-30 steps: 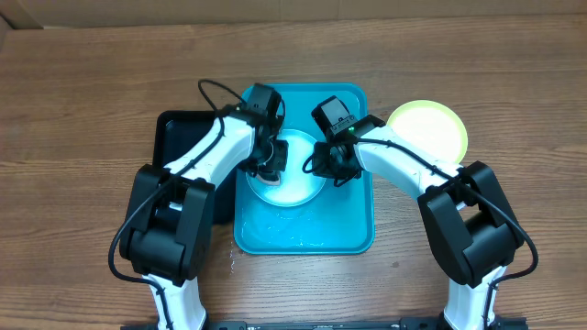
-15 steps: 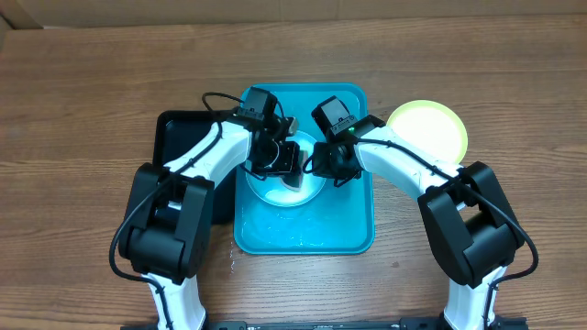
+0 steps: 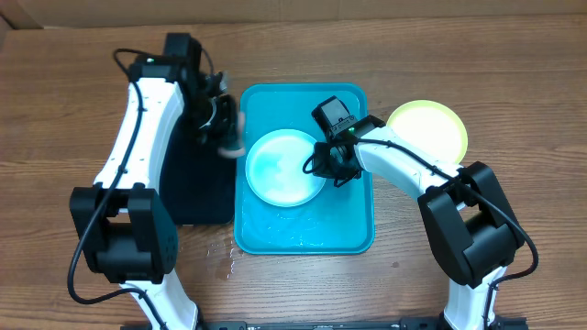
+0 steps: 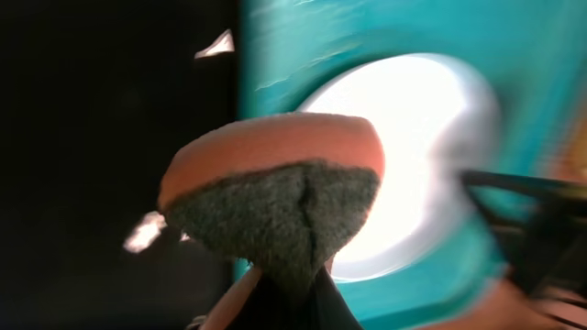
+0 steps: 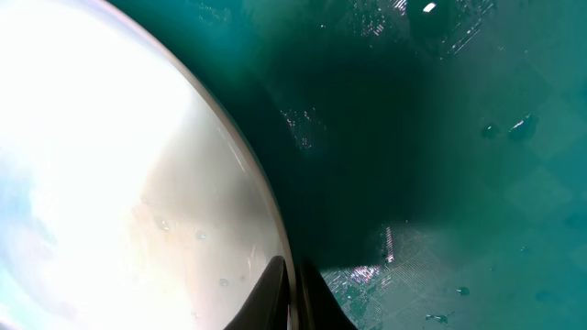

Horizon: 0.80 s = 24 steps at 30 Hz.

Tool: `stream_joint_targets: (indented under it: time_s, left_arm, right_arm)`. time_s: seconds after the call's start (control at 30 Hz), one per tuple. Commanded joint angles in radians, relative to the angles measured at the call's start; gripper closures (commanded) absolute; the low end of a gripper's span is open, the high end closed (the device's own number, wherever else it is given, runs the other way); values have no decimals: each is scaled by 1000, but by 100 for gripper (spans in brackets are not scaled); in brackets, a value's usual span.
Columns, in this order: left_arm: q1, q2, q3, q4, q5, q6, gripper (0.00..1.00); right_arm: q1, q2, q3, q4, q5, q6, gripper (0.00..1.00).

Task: Clean dirty plates on tray and stack at the side
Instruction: 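Return the sponge to the black tray with the left gripper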

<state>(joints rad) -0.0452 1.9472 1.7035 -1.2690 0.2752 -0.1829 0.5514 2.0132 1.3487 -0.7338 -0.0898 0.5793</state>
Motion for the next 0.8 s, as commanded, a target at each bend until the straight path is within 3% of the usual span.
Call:
stream_joint_targets:
  time_s: [0.0,0.1,0.33,0.37,0.43,0.47,0.5,0.63,0.77]
  left_arm:
    - [1,-11,-38,-28,-336,-112,96]
    - [1,-10,-117,-1,-424,-163,96]
    - [1,-10,-337,181,-428,-161,96]
    - [2,-10,-340,181,-427,-162,90]
    - [5,-13,-318,165,-405,-161,57]
    - [7,-13,-292,148,-393,-161,47]
    - [10,-13,-258,128,-383,-161,41]
    - [24,-20,-78,34,-327,-161,33]
    - [47,-59,98,-45,-191,-137,33]
  right_arm:
    - [5,-2,-18,8,6,-3,95]
    - [5,-2,-18,8,6,-3,95]
    - [5,-2,-18,6,6,-3,95]
    - [5,-2,-18,6,6,-3,95]
    - [5,-2,-18,7,6,-3,95]
    - [5,-2,-18,8,6,-3,95]
    - [5,-2,-18,8,6,-3,88]
    - [5,-2,-19,7,6,-3,62]
    - [5,-2,-19,9,6,-2,59]
